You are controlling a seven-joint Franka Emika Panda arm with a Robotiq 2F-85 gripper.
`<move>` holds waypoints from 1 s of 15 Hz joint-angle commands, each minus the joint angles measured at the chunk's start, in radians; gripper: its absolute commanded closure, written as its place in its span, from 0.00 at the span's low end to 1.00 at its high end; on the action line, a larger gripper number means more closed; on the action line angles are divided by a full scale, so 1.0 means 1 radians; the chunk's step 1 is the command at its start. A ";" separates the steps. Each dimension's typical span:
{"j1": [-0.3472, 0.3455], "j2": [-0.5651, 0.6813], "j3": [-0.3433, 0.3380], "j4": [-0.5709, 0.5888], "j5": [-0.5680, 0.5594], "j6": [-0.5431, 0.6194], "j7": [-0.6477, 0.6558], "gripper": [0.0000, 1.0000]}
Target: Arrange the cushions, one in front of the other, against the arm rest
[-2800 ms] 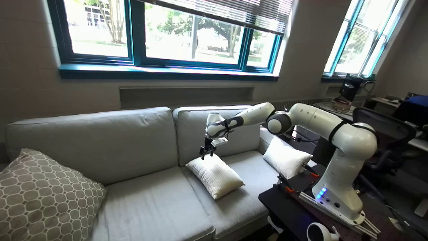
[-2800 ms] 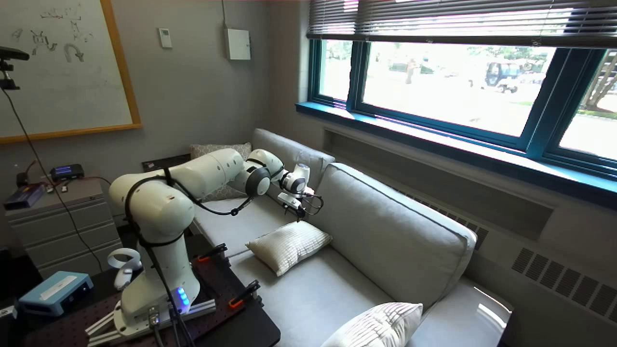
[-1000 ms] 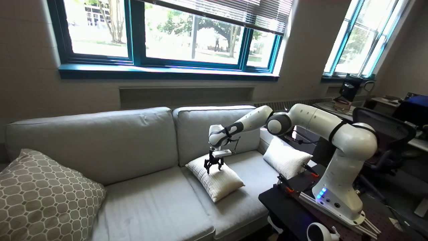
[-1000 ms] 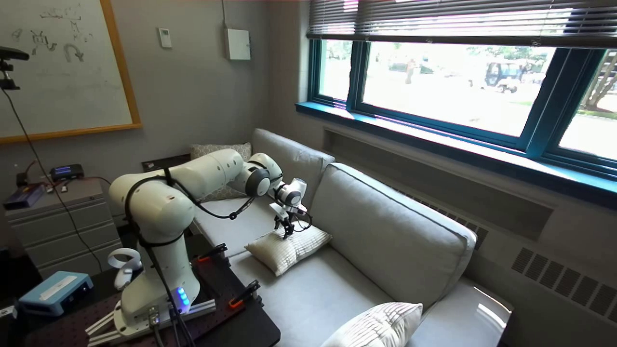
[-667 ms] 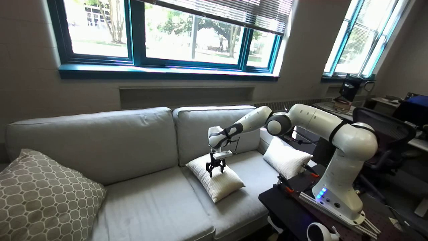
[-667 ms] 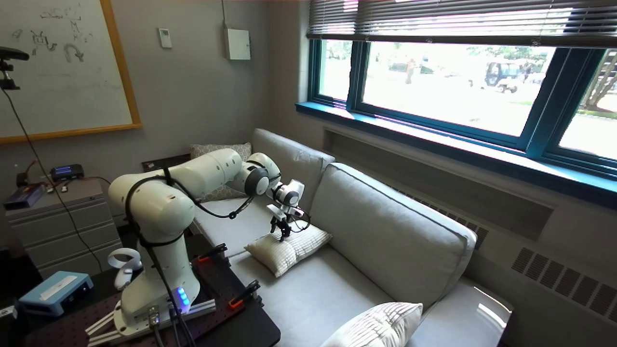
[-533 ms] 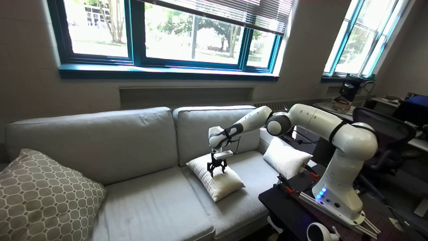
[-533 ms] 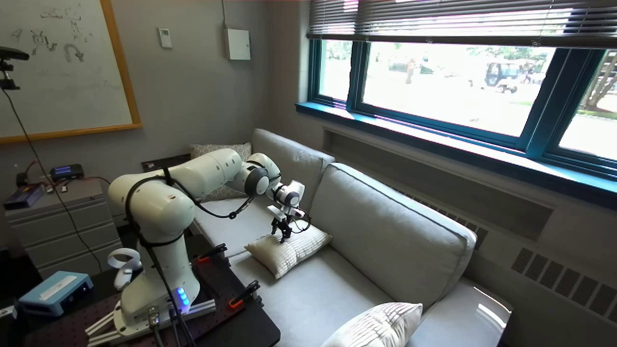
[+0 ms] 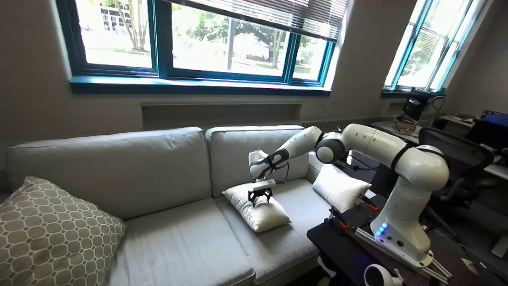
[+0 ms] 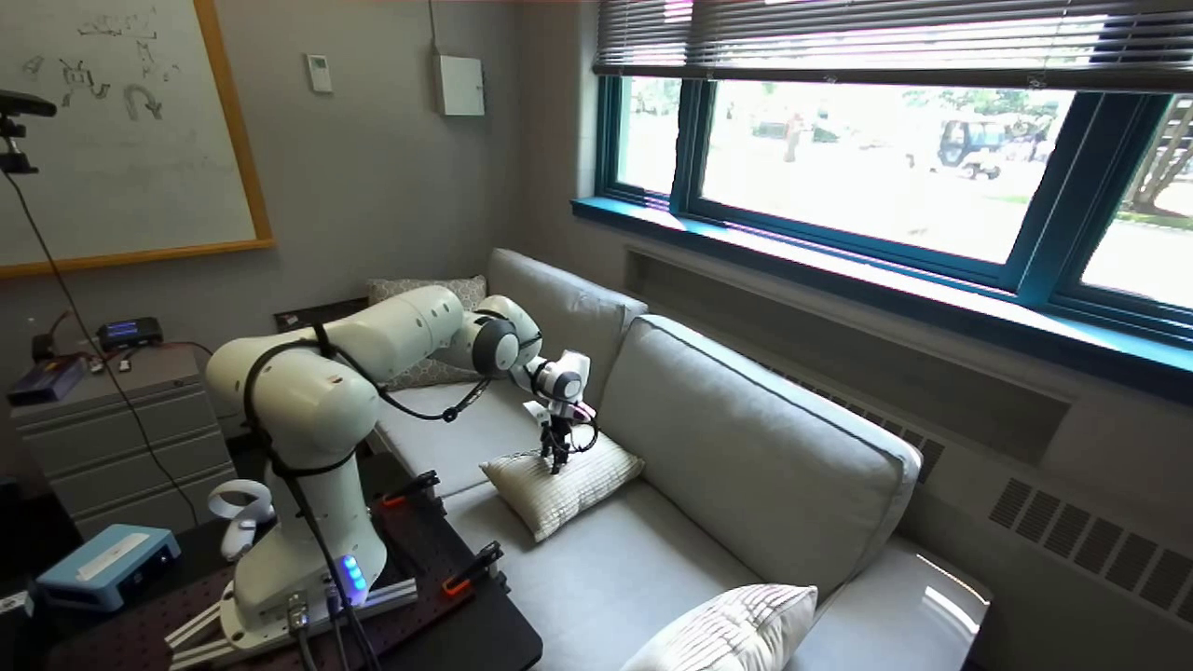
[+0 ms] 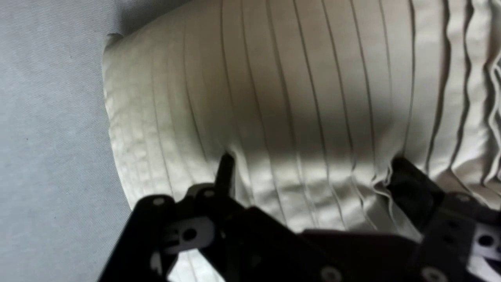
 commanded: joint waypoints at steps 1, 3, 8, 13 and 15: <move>0.000 0.000 -0.003 -0.022 -0.022 -0.024 0.064 0.01; -0.002 0.000 0.000 -0.027 -0.022 -0.041 0.069 0.26; -0.007 -0.001 -0.001 -0.025 -0.020 -0.047 0.092 0.57; -0.016 -0.006 -0.002 -0.021 -0.019 -0.024 0.111 0.93; -0.029 -0.008 -0.009 -0.028 -0.015 0.002 0.134 0.93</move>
